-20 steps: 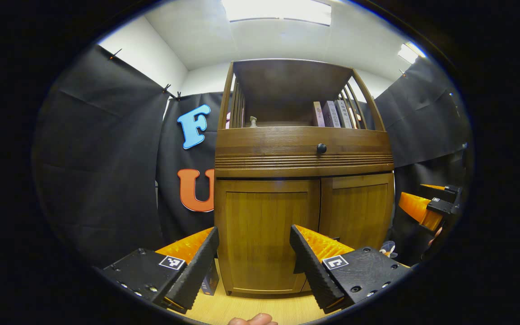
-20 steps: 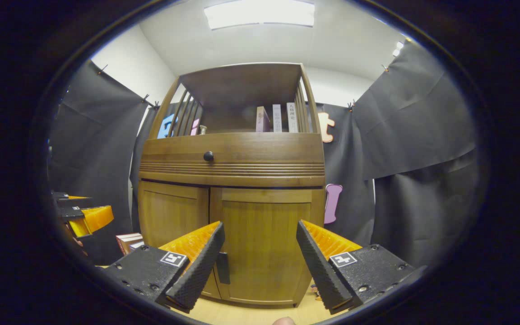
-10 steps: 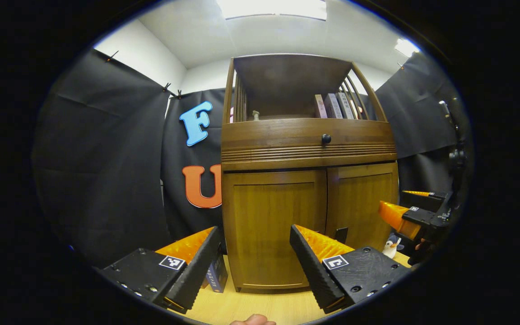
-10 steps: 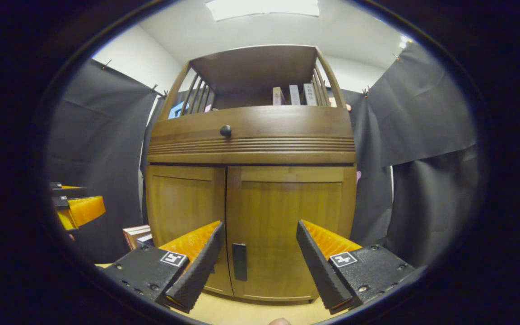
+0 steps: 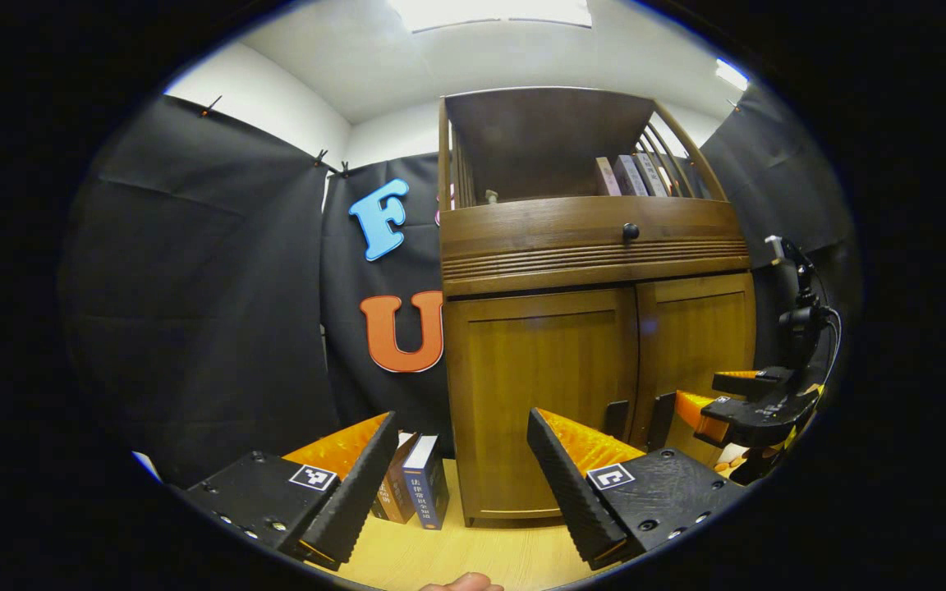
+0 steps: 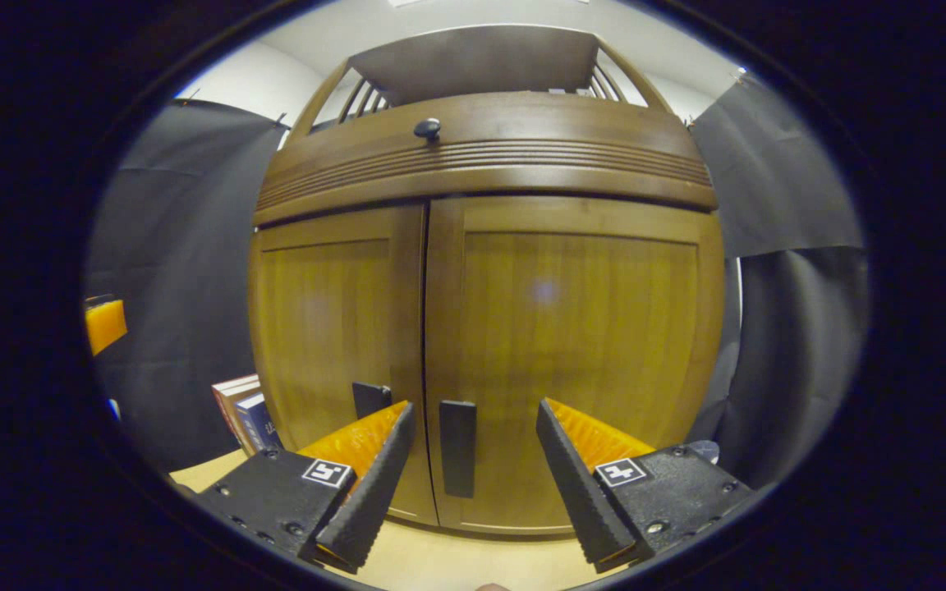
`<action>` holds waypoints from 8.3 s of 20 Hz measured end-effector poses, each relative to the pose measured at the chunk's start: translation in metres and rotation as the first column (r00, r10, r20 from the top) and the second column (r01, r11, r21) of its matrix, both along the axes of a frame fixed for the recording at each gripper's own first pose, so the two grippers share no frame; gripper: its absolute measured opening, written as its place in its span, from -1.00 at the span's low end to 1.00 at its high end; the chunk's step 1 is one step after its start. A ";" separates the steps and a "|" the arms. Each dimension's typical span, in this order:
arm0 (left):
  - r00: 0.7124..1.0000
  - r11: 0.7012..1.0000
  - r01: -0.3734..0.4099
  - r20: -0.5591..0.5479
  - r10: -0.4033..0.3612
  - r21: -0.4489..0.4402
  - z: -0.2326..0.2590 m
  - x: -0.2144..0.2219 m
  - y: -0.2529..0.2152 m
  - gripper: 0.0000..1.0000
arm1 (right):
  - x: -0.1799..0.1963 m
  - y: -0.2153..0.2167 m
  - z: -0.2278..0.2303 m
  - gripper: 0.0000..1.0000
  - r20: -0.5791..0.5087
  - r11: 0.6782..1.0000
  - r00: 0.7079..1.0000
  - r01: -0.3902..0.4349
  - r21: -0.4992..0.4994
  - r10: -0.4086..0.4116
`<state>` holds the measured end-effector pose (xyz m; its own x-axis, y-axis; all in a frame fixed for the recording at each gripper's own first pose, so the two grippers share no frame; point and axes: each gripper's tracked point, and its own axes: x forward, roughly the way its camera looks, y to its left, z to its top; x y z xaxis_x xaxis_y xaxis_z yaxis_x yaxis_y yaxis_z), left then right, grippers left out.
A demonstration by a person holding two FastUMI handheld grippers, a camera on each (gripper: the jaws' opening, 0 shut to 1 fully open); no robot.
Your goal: Open the right door of the double-door shoe cabinet with the right hand, and open the left door with the left hand.
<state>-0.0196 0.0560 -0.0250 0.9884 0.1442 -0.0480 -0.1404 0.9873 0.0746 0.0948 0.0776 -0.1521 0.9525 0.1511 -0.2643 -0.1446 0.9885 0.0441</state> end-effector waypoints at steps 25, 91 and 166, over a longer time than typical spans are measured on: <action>0.999 0.999 -0.018 -0.034 0.017 -0.034 -0.020 0.008 0.016 0.89 | 0.049 0.020 -0.076 -0.29 -0.172 0.997 0.983 0.073 0.006 -0.071; 0.895 0.895 0.427 -0.081 -0.439 -0.127 -0.035 0.009 -0.207 0.90 | 0.037 -0.010 -0.048 -0.75 -0.209 0.961 0.949 0.259 0.094 -0.236; 0.899 0.924 0.347 -0.226 -0.376 -0.158 -0.156 0.157 -0.183 -0.40 | 0.043 -0.031 -0.019 -0.07 -0.056 0.960 0.959 0.279 0.028 -0.277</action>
